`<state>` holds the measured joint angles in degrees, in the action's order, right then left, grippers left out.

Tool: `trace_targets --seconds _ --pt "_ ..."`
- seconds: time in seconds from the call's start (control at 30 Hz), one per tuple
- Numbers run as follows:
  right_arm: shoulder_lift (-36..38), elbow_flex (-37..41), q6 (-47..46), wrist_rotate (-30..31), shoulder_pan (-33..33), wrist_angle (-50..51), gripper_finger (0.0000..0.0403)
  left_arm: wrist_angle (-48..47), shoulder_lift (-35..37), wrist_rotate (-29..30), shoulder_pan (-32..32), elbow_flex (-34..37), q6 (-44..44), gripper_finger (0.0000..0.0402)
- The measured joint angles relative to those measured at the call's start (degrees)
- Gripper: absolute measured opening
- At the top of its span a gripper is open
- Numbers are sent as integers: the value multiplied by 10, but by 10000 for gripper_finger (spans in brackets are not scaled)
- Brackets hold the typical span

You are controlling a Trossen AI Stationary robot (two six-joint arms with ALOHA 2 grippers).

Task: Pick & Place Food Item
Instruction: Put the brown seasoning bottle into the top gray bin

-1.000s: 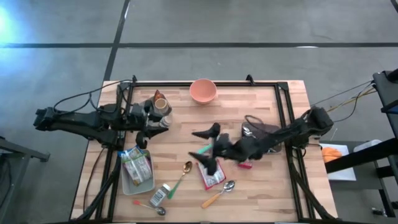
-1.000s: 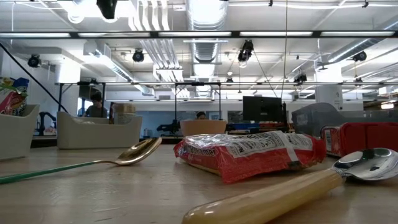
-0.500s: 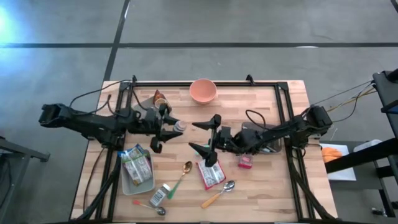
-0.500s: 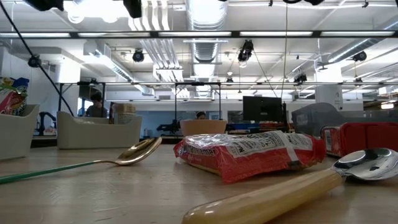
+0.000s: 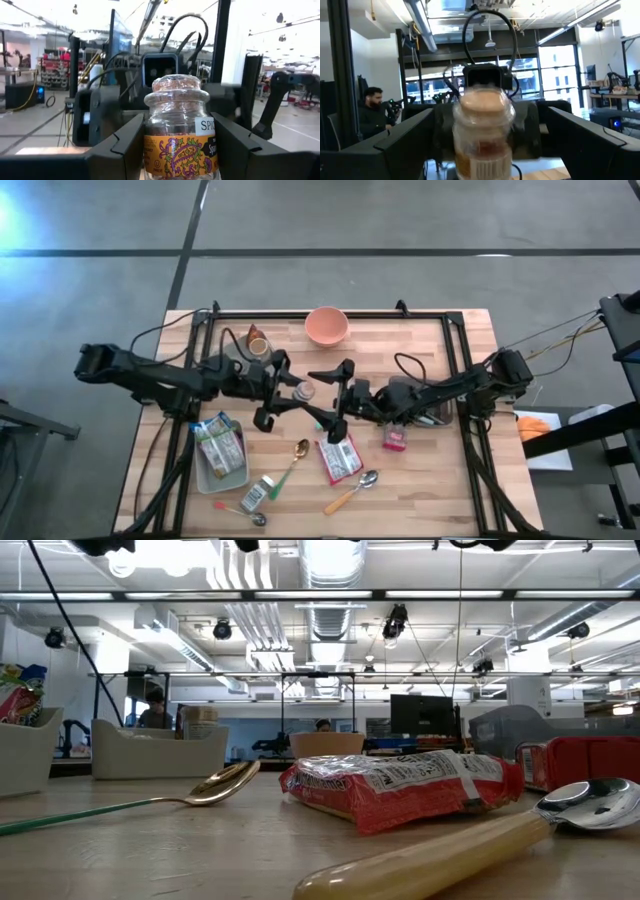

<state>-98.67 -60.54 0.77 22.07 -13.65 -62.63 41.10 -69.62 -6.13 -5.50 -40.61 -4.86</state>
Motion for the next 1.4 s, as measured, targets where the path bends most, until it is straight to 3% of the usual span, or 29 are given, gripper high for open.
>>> trace_targets --seconds 0.47,0.93,1.4 --pt "0 1 25 -1 1 -7 368 12 -23 -4 -1 -7 4 181" --pt "1 2 20 -21 9 -2 229 13 -23 -17 0 -7 4 181" --pt "1 1 15 -32 10 10 214 12 -23 -27 -1 -6 4 181"
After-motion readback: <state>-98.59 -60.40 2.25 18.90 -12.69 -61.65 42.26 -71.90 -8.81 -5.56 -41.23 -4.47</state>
